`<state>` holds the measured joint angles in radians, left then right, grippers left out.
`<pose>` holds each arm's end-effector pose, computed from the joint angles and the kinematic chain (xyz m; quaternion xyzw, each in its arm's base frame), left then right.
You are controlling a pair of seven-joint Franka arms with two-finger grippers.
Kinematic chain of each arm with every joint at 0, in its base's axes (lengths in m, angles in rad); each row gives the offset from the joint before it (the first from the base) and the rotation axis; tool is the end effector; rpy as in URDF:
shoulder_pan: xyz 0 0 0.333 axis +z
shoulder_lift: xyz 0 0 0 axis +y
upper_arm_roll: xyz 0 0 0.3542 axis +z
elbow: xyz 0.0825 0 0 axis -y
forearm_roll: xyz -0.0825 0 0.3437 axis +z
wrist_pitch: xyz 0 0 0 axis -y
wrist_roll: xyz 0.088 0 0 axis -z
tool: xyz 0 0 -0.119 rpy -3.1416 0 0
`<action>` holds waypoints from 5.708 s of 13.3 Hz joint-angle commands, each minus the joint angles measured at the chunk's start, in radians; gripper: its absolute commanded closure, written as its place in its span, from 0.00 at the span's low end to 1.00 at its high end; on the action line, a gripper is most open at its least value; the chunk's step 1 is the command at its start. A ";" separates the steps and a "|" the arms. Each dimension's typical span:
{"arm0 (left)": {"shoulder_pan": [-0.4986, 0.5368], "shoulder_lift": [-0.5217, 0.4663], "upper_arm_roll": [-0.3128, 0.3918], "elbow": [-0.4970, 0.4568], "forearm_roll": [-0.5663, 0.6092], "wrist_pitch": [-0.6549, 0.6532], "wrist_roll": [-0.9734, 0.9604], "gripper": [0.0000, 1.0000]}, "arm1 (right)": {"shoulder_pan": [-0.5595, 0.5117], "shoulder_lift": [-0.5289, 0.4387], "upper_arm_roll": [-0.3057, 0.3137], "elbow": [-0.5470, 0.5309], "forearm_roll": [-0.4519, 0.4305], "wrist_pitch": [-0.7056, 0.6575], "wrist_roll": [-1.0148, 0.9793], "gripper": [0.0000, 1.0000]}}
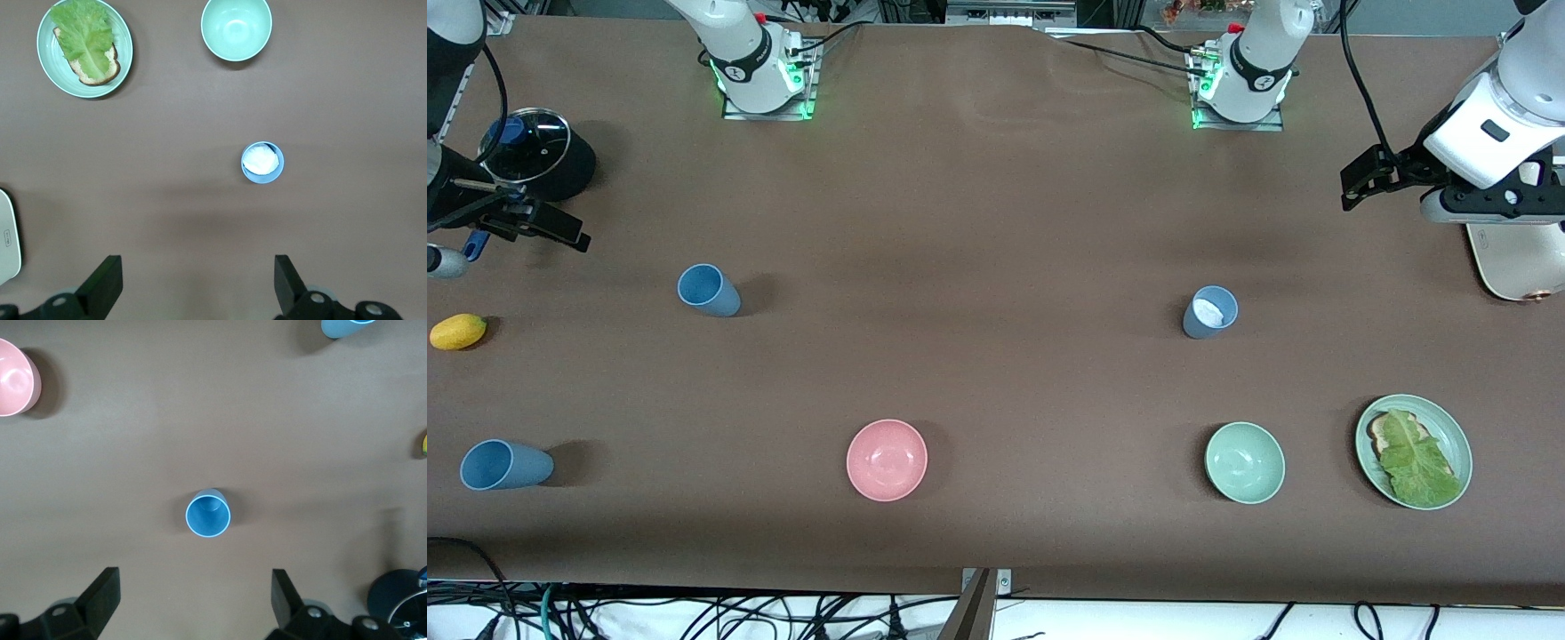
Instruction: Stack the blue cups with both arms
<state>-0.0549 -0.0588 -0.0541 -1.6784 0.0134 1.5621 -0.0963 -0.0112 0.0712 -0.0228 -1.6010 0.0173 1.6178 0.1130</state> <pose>0.4871 -0.0526 0.6332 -0.9995 0.0064 0.0278 0.0112 0.5389 -0.0159 0.6041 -0.9969 0.0740 0.0275 0.0067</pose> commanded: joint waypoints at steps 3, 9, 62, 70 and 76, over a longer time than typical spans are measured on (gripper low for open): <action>0.004 0.013 -0.004 0.031 -0.012 -0.019 0.010 0.00 | -0.006 -0.008 0.006 -0.008 -0.008 -0.006 0.008 0.00; 0.003 0.013 -0.004 0.031 -0.012 -0.019 0.010 0.00 | -0.006 -0.008 0.006 -0.008 -0.008 -0.006 0.008 0.00; -0.028 0.356 -0.035 -0.495 0.071 0.856 0.023 1.00 | -0.039 0.111 -0.028 -0.643 -0.022 0.631 -0.099 0.00; -0.042 0.355 -0.079 -0.250 0.057 0.526 -0.035 1.00 | -0.039 0.147 -0.028 -0.636 -0.022 0.651 -0.099 0.00; -0.132 0.414 -0.233 -0.140 0.043 0.506 -0.412 1.00 | -0.039 0.159 -0.026 -0.634 -0.022 0.665 -0.099 0.48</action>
<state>-0.1233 0.3025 -0.2697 -1.8765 0.0618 2.0842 -0.3752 -0.0452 0.2346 -0.0519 -2.2277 0.0079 2.2688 0.0246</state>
